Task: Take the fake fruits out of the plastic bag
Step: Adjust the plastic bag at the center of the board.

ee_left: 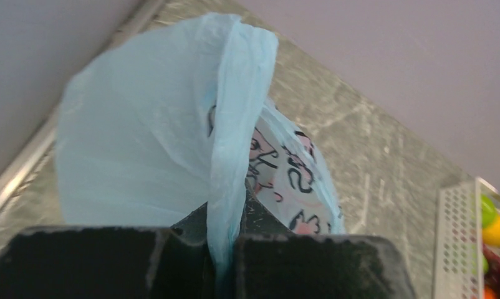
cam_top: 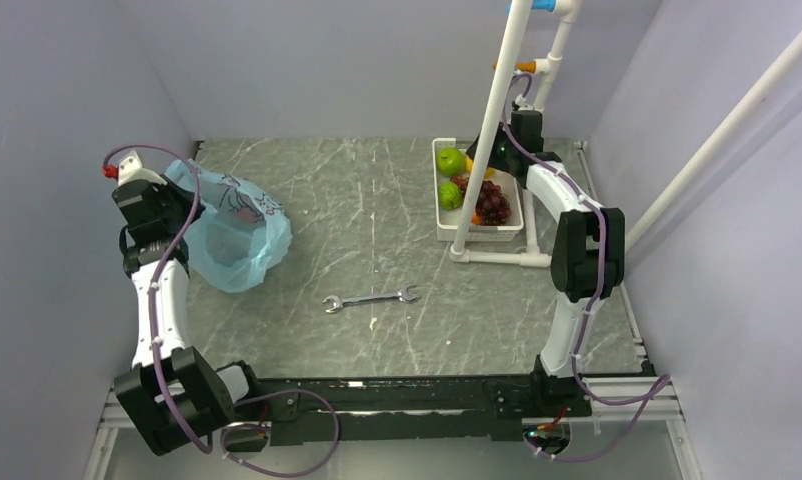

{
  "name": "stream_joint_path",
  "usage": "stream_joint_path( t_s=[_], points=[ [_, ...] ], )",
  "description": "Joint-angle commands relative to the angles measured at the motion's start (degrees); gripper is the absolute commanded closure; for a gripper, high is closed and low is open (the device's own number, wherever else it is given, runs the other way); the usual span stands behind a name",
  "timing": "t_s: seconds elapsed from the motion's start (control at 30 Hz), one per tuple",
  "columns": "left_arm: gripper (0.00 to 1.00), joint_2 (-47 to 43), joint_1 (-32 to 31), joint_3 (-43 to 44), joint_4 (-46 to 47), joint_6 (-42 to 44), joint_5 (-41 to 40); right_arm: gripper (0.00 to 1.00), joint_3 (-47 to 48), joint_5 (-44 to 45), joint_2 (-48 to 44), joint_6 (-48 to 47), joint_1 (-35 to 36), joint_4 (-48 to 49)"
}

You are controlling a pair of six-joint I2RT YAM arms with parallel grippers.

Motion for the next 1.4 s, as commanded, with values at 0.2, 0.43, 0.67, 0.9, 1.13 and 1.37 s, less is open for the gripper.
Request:
stream_joint_path(
  t_s=[0.2,0.43,0.67,0.9,1.13,1.37],
  points=[
    [0.64,-0.96,-4.78,4.36,2.17,3.85,12.81,0.49,0.68,-0.44,-0.12,-0.28,-0.64,0.48],
    [0.06,-5.6,-9.88,2.4,1.6,9.61,6.52,0.42,0.99,-0.54,-0.82,-0.71,-0.64,-0.7],
    [0.01,-12.42,-14.79,-0.91,2.7,13.94,2.25,0.24,2.14,-0.24,-1.32,-0.51,-0.58,-1.94],
    [0.02,-22.9,-16.58,-6.26,4.4,18.11,4.19,0.01,2.53,0.56,-2.5,-0.16,-0.43,-3.28],
    [0.01,-24.34,-17.22,-6.05,3.15,18.69,3.58,0.01,1.1,0.49,-5.27,-0.15,-0.14,-4.09],
    [0.01,-29.27,-17.48,-7.07,1.9,20.17,-7.76,0.01,-3.57,0.29,-11.85,-0.06,0.56,-3.76]
  ],
)
